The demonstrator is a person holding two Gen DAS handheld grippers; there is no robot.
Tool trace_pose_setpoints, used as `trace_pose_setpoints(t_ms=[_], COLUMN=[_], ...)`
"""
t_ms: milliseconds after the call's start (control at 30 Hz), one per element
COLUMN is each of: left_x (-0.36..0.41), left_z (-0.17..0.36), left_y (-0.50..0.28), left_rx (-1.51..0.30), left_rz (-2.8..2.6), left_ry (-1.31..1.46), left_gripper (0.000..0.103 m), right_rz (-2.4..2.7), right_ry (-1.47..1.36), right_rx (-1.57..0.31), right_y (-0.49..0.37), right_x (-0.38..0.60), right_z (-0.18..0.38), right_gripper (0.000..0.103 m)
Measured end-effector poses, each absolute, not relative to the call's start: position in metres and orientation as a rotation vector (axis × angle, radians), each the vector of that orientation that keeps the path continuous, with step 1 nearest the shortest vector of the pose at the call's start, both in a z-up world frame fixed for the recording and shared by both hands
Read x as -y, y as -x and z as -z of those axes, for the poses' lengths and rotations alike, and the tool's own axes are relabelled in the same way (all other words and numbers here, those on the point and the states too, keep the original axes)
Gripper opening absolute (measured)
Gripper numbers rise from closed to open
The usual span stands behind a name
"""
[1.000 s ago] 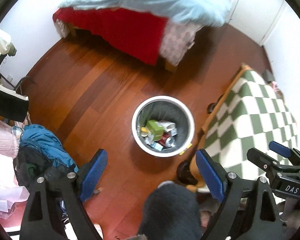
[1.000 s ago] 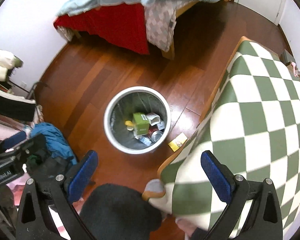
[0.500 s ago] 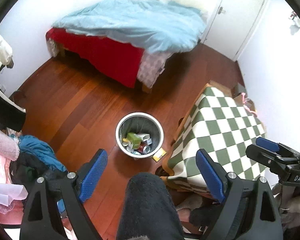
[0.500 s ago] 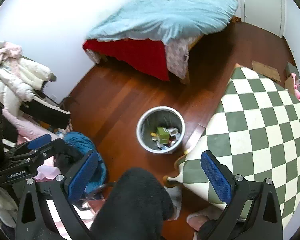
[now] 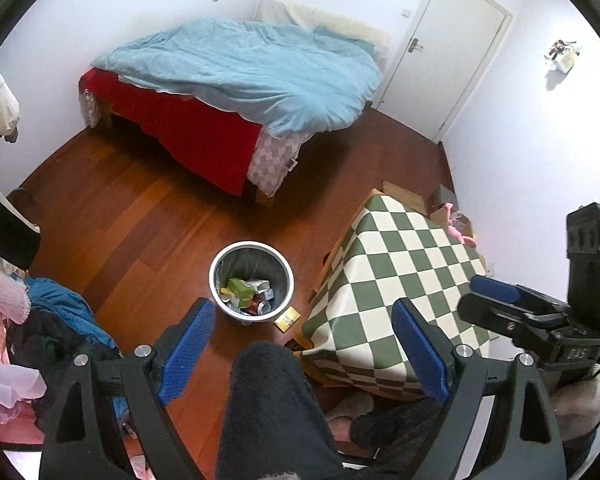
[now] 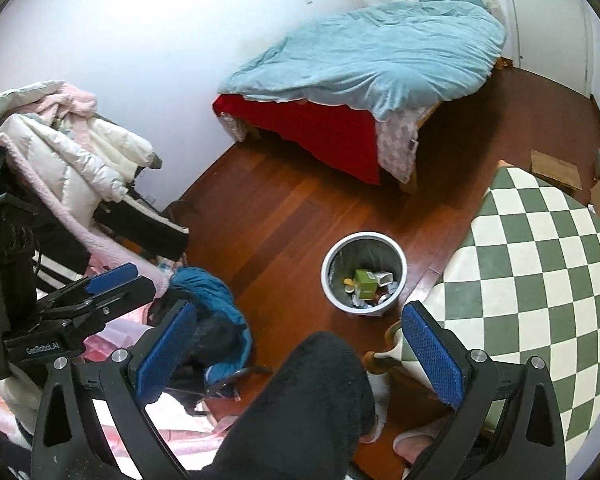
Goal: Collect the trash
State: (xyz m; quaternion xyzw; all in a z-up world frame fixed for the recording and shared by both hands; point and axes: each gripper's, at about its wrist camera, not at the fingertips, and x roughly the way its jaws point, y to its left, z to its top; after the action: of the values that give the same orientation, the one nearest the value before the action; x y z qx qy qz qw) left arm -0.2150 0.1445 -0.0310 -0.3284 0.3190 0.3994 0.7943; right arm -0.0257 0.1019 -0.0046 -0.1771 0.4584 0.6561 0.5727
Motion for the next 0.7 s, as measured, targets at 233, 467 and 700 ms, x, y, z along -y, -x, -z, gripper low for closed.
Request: trace_pose_setpoints(t_ms=[233, 467, 700], left_x=[-0.1402, -0.1371, -0.1366], left_z=[0.0303, 0.0291, 0.0285], left_y=[0.2201, 0.2227, 0.2235], left_rx=[-0.687, -0.679, -0.674], left_rz=[-0.845, -0.839, -0.837], left_ry=[0.72, 0.722, 0.721], left_gripper=[0.09, 0.09, 0.103], right_rz=[-1.573, -1.585, -1.597], right_ry=[0.415, 0.417, 0.418], right_rx=[-1.123, -1.142, -1.14], right_y=[0.0333, 0.0334, 0.0344], right_x=[-0.0967, -0.0956, -0.0979], right_z=[0.0049, 0.0074, 0.004], right_gripper=[0.103, 0.103, 0.103])
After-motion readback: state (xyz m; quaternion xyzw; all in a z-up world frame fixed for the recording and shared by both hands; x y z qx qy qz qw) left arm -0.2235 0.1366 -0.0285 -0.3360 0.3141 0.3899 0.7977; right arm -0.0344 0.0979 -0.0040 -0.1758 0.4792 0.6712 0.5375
